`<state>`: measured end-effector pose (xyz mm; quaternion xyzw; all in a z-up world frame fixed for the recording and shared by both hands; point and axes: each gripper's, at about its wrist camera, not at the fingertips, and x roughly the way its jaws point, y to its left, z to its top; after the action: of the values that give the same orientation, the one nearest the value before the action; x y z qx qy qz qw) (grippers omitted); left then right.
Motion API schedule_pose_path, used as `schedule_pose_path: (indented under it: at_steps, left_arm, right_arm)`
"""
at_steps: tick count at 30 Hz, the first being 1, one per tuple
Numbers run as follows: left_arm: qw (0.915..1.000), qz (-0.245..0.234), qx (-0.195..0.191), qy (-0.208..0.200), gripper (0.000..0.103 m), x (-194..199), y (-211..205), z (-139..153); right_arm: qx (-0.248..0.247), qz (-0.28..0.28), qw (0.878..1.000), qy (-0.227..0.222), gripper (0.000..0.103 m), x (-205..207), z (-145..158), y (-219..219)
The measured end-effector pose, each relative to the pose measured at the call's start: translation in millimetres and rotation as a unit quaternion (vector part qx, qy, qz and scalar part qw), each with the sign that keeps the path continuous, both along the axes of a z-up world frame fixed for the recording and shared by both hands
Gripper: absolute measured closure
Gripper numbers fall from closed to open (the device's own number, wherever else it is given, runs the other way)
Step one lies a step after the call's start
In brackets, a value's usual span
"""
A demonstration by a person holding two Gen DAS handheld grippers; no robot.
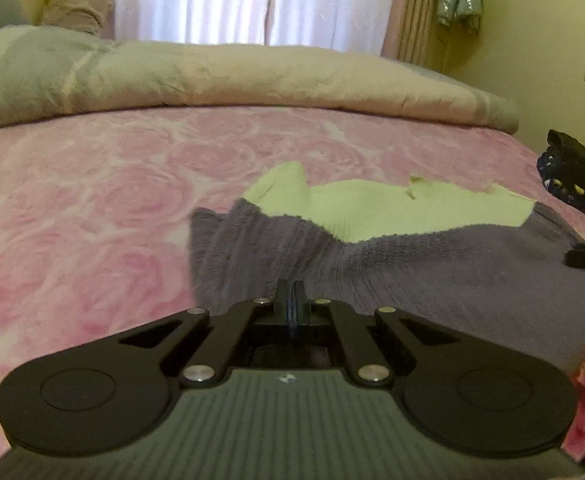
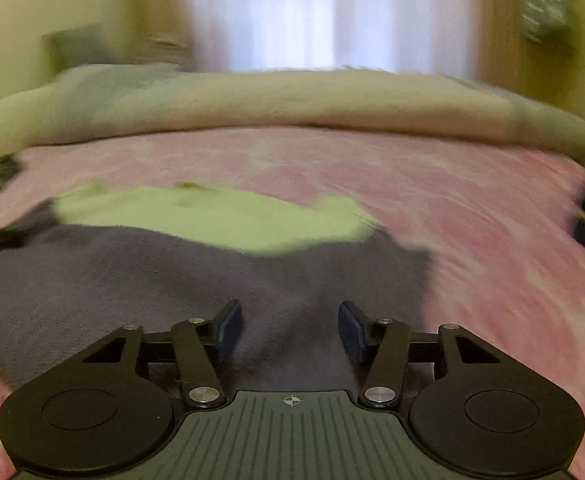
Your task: Fold clothes
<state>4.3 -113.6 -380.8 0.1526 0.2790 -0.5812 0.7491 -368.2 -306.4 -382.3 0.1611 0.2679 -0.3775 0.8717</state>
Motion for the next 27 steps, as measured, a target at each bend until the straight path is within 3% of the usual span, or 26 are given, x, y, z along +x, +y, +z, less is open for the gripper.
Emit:
schedule_pose_path:
  at_steps: [1, 3, 4, 6, 8, 11, 13, 15, 16, 17, 20, 21, 22, 27]
  left_arm:
    - [0.9999, 0.010, 0.002, -0.002, 0.096, 0, 8, 6]
    - [0.9986, 0.032, -0.009, 0.042, 0.089, 6, 32, 14]
    - [0.9955, 0.043, -0.019, 0.083, 0.088, 11, 45, 17]
    - [0.9851, 0.057, -0.043, 0.156, 0.088, 21, 68, 23]
    - [0.9799, 0.055, -0.054, 0.184, 0.088, 21, 82, 25]
    - [0.9859, 0.066, -0.007, 0.153, 0.093, 17, 73, 8]
    - [0.9817, 0.095, -0.010, 0.165, 0.098, 20, 75, 3]
    - [0.9739, 0.105, -0.029, 0.199, 0.088, 22, 83, 12]
    - [0.9716, 0.110, -0.038, 0.206, 0.078, 21, 88, 15]
    - [0.9711, 0.111, -0.040, 0.208, 0.075, 20, 93, 17]
    - [0.9704, 0.115, -0.042, 0.209, 0.074, 18, 103, 21]
    - [0.9692, 0.119, -0.041, 0.212, 0.073, 19, 106, 20]
    - [0.9680, 0.123, -0.040, 0.215, 0.073, 20, 108, 20]
    - [0.9623, 0.138, -0.037, 0.231, 0.072, 27, 111, 13]
  right_arm:
    - [0.016, -0.014, 0.999, -0.023, 0.051, -10, 5, 5]
    - [0.068, -0.054, 0.993, -0.085, 0.050, -37, 12, 14]
    - [0.097, -0.072, 0.985, -0.120, 0.050, -52, 14, 19]
    - [0.156, -0.105, 0.963, -0.194, 0.050, -83, 13, 28]
    - [0.193, -0.121, 0.941, -0.250, 0.050, -105, 8, 36]
    - [0.212, -0.133, 0.934, -0.257, 0.050, -111, -2, 30]
    - [0.226, -0.150, 0.926, -0.261, 0.050, -111, -7, 22]
    - [0.234, -0.167, 0.919, -0.270, 0.050, -113, 1, 25]
    - [0.231, -0.171, 0.919, -0.272, 0.050, -114, 8, 29]
    - [0.230, -0.174, 0.917, -0.276, 0.050, -117, 13, 33]
    - [0.274, -0.187, 0.891, -0.309, 0.047, -129, 7, 45]
    - [0.296, -0.194, 0.879, -0.320, 0.033, -133, 0, 47]
    - [0.311, -0.205, 0.867, -0.330, 0.028, -136, -7, 49]
    - [0.324, -0.253, 0.840, -0.354, 0.028, -137, -30, 34]
